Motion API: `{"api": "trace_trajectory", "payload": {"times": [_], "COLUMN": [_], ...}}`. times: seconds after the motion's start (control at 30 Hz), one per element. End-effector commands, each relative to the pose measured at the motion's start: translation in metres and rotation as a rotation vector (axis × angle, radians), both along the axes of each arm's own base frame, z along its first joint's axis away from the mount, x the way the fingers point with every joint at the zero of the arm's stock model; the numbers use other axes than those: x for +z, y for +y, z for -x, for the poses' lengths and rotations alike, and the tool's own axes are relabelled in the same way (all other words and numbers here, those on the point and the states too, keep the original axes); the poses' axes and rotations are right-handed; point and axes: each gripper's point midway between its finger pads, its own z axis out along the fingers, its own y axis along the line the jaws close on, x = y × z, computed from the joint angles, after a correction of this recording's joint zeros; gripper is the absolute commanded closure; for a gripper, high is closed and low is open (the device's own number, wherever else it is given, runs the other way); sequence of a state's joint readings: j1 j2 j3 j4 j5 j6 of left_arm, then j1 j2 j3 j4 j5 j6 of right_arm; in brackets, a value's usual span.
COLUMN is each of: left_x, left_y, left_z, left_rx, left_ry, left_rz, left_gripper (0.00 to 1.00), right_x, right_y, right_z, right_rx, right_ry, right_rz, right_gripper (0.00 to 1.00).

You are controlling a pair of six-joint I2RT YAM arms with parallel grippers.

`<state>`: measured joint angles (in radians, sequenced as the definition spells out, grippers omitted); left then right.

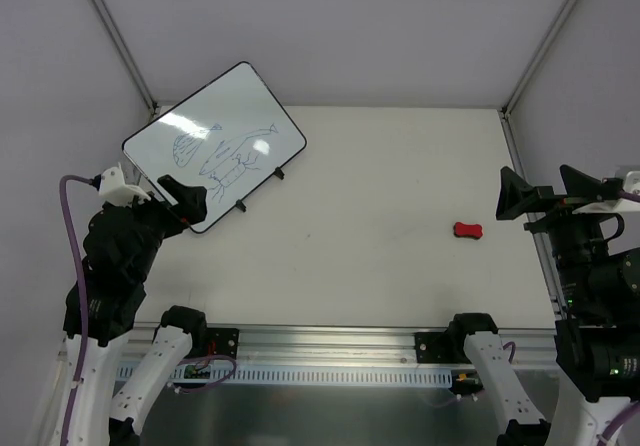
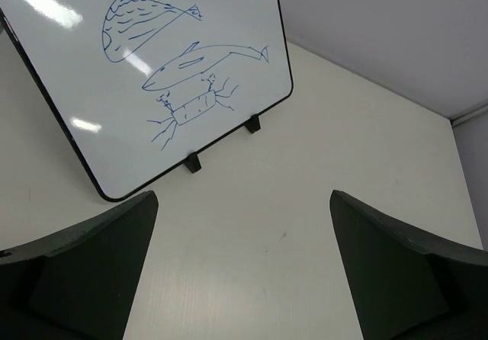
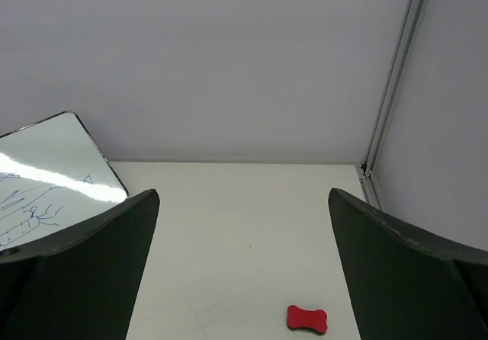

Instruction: Erase the whiteboard

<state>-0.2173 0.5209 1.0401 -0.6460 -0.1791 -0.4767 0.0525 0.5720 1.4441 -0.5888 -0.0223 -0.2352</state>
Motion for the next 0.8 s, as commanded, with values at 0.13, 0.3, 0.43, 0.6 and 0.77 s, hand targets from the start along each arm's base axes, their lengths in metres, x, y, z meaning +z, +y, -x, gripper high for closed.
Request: {"api": "trace_trajectory", "payload": {"times": [0.13,0.3,0.43,0.6,0.77], "left_x": [0.005,-0.012,-0.027,-0.073,-0.133], "left_y": [0.009,0.006,0.005,-0.01,-0.024], "left_z": [0.004,-0.003,-0.013,-0.033,-0.056], "left_rx": [0.047,0.057,0.073,0.075,0.149], "left_ry": [-0.02,0.039,0.107,0.289,0.527], "left_rz": [-0.002,0.013,0.015,0.07,0.13], "left_gripper": [0.01,0.01,0.01,0.01,0.01], "right_x": [-0.01,-0.041,-0.071,-0.103,-0.141], "right_y": [-0.007,0.023,0.037,0.028,0.016], "right_z": [-0.004,-0.022,-0.038,-0.052,-0.063], "right_rx": [-0.042,0.117,0.178,0.101,0.014], "right_ry": [0.014,0.116,0.232,0.319,0.406], "right_rz": [-0.043,-0.05,-0.109,-0.184,-0.21], "right_gripper": [0.01,0.01,0.01,0.01,0.01]}}
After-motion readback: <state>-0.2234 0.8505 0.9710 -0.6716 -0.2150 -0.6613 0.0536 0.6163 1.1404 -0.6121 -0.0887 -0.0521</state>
